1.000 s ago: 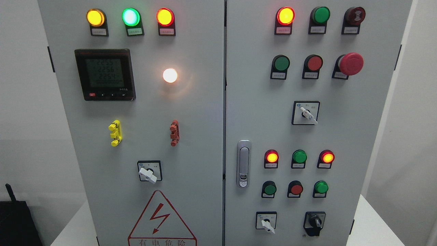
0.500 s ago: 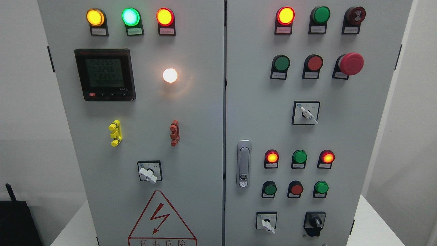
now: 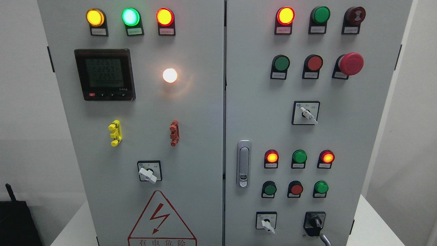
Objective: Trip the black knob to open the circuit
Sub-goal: 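Raise the right hand up to the black rotary knob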
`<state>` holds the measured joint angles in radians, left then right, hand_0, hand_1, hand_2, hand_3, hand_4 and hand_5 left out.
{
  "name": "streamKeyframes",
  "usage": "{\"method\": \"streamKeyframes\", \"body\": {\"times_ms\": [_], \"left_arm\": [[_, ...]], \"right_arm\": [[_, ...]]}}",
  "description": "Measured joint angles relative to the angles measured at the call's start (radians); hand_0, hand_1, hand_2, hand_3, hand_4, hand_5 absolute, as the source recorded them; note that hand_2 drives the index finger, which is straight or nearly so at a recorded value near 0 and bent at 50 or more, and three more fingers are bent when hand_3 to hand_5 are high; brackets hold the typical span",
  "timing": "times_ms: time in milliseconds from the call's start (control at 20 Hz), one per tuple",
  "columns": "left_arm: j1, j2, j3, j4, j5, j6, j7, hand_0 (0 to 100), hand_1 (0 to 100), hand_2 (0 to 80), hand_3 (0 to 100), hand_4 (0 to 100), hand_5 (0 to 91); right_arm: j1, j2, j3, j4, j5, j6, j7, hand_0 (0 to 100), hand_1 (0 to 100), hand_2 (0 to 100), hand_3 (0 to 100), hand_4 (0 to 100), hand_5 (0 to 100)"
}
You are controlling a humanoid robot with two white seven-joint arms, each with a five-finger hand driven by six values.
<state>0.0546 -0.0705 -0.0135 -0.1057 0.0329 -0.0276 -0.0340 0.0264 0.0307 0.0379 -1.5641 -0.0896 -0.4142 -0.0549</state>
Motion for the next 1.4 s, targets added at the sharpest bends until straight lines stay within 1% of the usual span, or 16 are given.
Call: {"method": "streamKeyframes", "body": {"times_ms": [250, 550, 1400], "left_arm": [[0.0, 0.0, 0.0, 0.0, 0.0, 0.0, 0.0, 12, 39, 0.0, 0, 0, 0.0], [0.0, 0.0, 0.0, 0.0, 0.0, 0.0, 0.0, 12, 39, 0.0, 0, 0, 0.0], [0.0, 0.0, 0.0, 0.0, 0.0, 0.0, 0.0, 12, 39, 0.0, 0, 0, 0.0]], "right_arm": [[-0.024, 0.0, -0.005, 0.024, -0.024, 0.001, 0.0, 70, 73, 0, 100, 92, 92], [-0.024, -0.009, -0.005, 0.025, -0.026, 0.001, 0.0, 70, 73, 0, 100, 93, 92], [-0.024, -0.009, 0.004, 0.018, -0.026, 0.001, 0.0, 70, 74, 0, 100, 93, 92]]}}
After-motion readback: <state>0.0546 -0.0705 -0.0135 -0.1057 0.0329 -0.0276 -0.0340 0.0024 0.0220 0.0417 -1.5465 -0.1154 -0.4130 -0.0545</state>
